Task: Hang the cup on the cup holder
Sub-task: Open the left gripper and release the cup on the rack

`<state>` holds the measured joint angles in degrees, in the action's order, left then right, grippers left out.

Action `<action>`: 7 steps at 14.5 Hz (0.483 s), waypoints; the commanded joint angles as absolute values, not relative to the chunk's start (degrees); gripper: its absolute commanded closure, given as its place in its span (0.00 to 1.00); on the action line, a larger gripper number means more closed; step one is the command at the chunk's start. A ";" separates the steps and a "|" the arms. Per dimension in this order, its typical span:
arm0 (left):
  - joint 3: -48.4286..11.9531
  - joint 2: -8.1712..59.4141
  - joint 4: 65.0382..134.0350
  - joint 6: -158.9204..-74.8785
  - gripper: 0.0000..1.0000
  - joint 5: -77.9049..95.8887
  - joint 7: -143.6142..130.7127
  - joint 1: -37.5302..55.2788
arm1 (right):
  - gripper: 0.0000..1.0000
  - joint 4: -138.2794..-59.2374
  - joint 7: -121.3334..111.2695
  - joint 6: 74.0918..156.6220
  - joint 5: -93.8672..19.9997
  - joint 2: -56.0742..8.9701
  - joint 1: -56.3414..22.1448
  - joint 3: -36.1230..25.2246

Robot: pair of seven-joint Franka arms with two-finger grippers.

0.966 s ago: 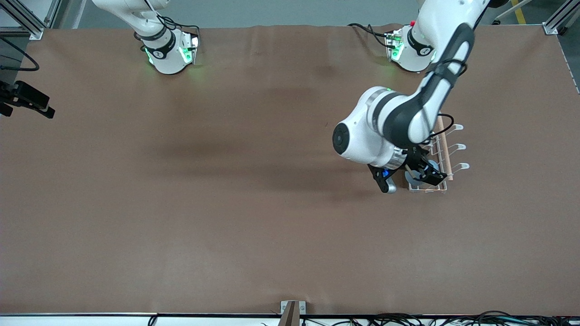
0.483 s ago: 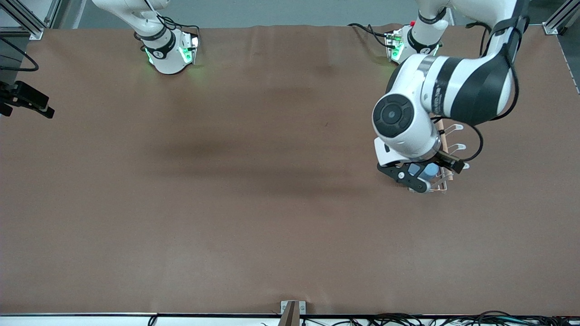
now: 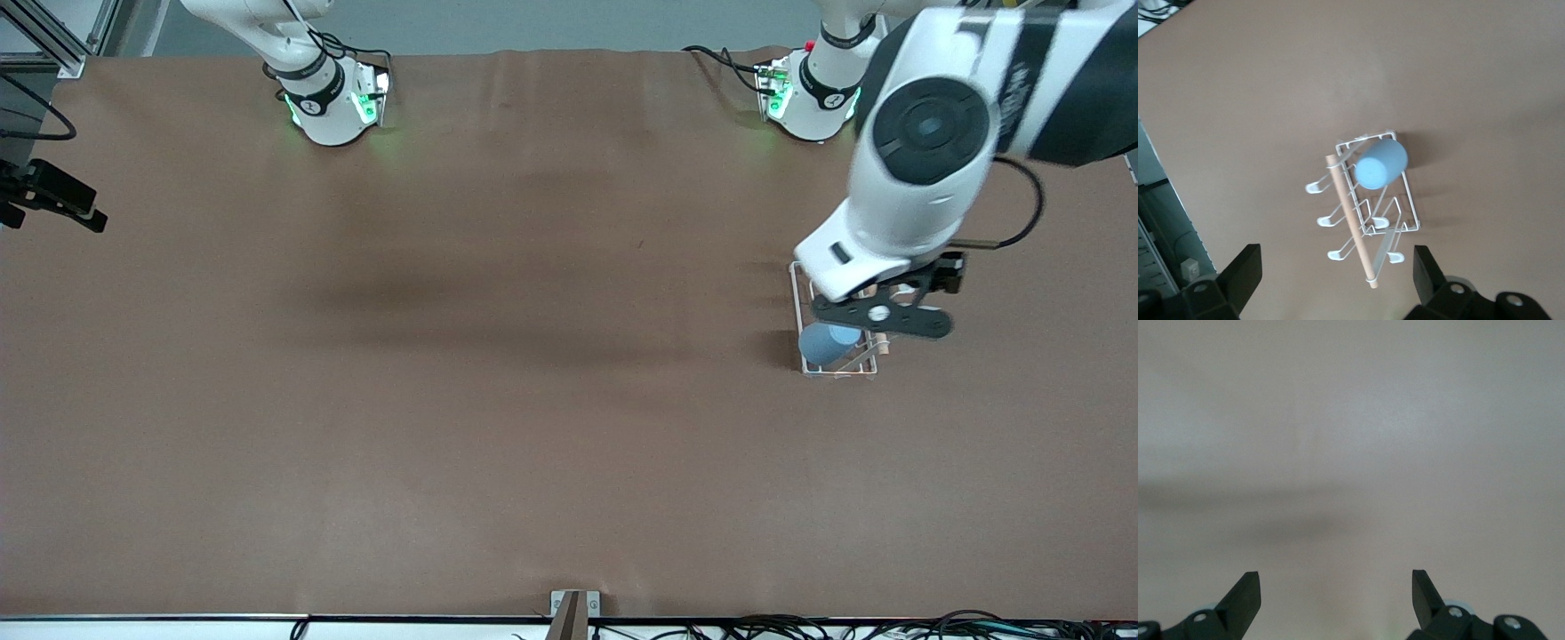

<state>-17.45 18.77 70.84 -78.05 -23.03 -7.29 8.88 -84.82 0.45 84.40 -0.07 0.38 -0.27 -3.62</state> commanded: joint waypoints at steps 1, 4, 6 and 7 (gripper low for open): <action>-17.75 15.57 71.28 -79.63 0.00 -21.28 -7.47 7.38 | 0.00 -86.04 0.44 84.55 -0.26 1.49 -0.09 -3.52; -17.84 13.36 71.37 -79.54 0.00 -10.13 -8.18 1.61 | 0.00 -86.04 0.35 84.46 -0.26 1.49 0.00 -3.52; -17.41 10.13 71.98 -79.63 0.00 -8.01 -7.83 0.62 | 0.00 -86.04 0.35 84.55 -0.26 1.49 0.00 -3.52; -16.71 8.80 73.37 -79.72 0.00 -5.39 -7.56 -0.08 | 0.00 -86.04 0.35 84.55 -0.26 1.49 0.00 -3.52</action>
